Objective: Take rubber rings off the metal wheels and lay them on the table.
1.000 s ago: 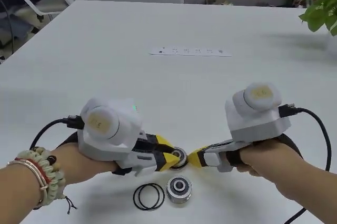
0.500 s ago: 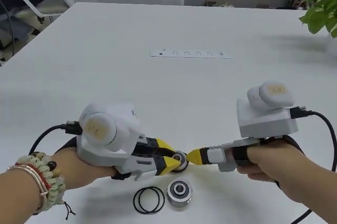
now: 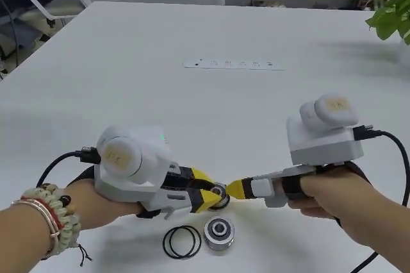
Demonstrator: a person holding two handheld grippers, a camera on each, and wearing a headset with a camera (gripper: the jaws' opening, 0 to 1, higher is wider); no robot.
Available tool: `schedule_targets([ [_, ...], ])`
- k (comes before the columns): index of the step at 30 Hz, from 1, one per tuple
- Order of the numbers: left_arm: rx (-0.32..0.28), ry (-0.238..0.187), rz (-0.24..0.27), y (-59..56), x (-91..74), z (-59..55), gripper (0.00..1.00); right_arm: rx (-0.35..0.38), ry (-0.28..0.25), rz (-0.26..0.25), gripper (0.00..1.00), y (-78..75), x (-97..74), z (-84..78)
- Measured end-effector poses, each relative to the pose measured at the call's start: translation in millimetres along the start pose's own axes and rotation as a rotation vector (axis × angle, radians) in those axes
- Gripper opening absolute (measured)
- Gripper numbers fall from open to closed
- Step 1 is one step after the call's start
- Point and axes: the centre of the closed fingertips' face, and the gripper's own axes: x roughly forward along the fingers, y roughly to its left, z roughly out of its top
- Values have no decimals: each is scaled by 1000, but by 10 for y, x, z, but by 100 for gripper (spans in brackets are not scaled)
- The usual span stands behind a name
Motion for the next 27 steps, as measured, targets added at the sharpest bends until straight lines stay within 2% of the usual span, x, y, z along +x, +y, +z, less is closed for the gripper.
schedule_targets([
  [22,-1,-8,-6,-7,6,2,8,-41,3,20,0,81,-2,31],
  [24,-1,-9,-6,-7,7,2,8,-40,-9,32,0,107,-3,57],
  [26,-2,-9,-5,-7,9,4,8,-23,-73,123,0,290,-1,182],
  [27,-4,-9,-3,-5,10,4,8,-5,-48,113,0,294,3,181],
])
